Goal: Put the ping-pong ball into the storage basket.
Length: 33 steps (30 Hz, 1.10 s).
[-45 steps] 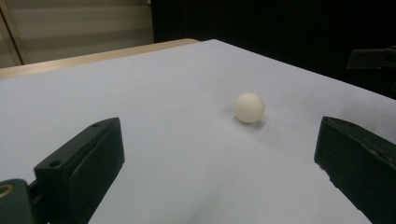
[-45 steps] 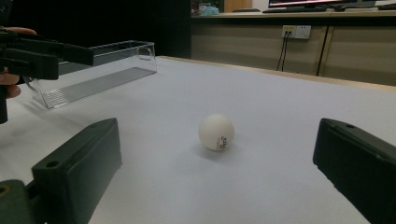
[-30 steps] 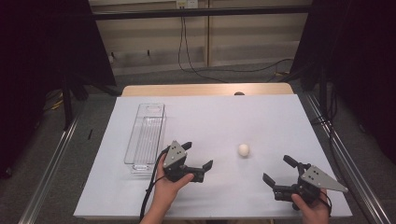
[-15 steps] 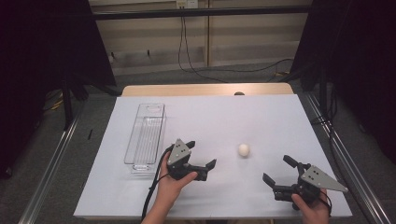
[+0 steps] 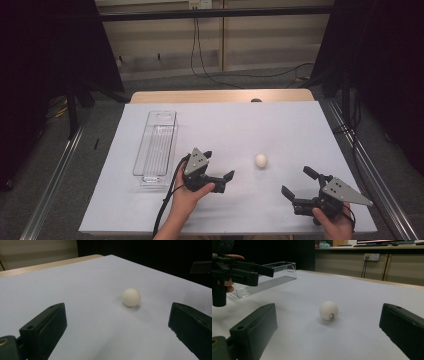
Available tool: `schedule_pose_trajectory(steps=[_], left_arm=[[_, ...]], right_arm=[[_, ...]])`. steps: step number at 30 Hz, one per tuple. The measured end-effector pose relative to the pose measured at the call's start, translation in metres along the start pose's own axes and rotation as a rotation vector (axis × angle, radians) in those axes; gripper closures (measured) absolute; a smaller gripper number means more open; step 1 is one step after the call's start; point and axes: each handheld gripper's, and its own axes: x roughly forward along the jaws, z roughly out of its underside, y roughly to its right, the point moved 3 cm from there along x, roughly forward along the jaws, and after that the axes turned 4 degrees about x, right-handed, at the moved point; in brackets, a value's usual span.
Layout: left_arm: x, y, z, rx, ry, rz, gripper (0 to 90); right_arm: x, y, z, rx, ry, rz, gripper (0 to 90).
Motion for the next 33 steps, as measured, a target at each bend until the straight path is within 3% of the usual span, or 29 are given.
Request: schedule_pose_trajectory(steps=[32, 33], left_arm=[[0.016, 0.005, -0.002, 0.0, -0.027, 0.029, 2.2], [0.016, 0.005, -0.003, 0.013, -0.048, 0.016, 2.2]], right_arm=[[0.0, 0.0, 0.0, 0.001, 0.004, 0.002, 1.1], [0.0, 0.0, 0.0, 0.001, 0.004, 0.002, 1.1]])
